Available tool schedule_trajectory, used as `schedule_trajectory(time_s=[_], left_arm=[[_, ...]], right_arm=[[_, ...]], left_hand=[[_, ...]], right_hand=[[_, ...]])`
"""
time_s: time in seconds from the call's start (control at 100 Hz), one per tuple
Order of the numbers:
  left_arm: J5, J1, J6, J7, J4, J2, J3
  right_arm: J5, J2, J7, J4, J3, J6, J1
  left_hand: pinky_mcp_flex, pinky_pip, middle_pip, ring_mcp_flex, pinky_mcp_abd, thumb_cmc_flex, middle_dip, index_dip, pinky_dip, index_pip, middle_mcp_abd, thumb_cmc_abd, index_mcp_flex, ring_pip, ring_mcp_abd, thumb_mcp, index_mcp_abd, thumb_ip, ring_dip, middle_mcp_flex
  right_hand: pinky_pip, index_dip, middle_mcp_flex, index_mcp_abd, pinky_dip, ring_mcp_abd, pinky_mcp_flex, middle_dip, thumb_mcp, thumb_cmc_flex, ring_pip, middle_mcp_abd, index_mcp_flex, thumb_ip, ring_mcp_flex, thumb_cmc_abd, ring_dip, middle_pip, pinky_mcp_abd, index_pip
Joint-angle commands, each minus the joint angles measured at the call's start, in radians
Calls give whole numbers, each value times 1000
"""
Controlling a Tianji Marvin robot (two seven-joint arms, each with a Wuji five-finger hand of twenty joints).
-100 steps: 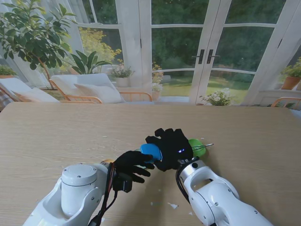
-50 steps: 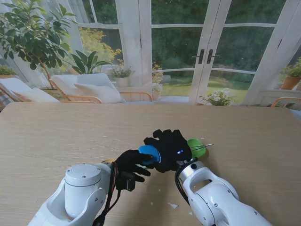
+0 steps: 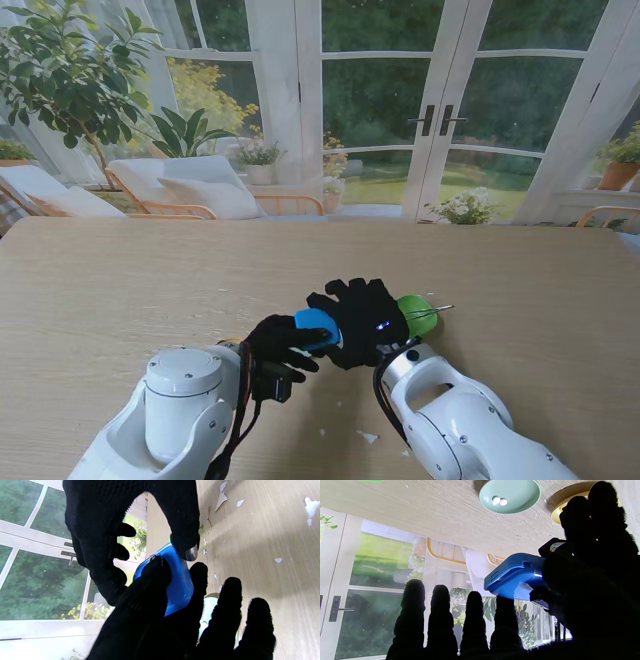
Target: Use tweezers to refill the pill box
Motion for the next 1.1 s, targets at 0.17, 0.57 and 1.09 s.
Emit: schedule_trajectory(time_s=[0.17, 0.57, 1.09], left_arm=[[57, -9, 19, -133, -13, 35, -17], [163, -7, -1, -375, -30, 136, -47], [153, 57, -56, -429, -67, 162, -110]], right_arm=[[85, -3, 45, -76, 59, -20, -89], [321, -30, -101, -98, 147, 16, -233], [676, -89, -291, -1, 102, 5, -199]], left_hand=[[33, 46, 27, 67, 48, 97, 9, 24, 41, 79, -4, 30, 123, 23, 39, 69, 0, 29, 26, 102], [61, 55, 7, 84, 60, 97, 7, 27, 58, 65, -1, 18, 147, 23, 41, 84, -6, 27, 26, 119], [69, 50, -39, 91, 61, 98, -3, -13, 66, -23, 24, -2, 215, 23, 42, 154, -10, 27, 15, 131]], right_hand=[[-80, -101, -29, 199, -7, 48, -38, -105, -86, -79, -102, 69, -157, 3, -76, 13, -51, -165, 41, -114], [-32, -126, 0, 249, 27, 33, 36, -36, -71, -38, -41, 64, -62, 6, 30, -3, -20, 6, 42, -54], [367, -169, 201, 233, 100, 63, 195, 30, 24, 48, 193, 99, 119, 56, 224, 124, 93, 123, -4, 165]])
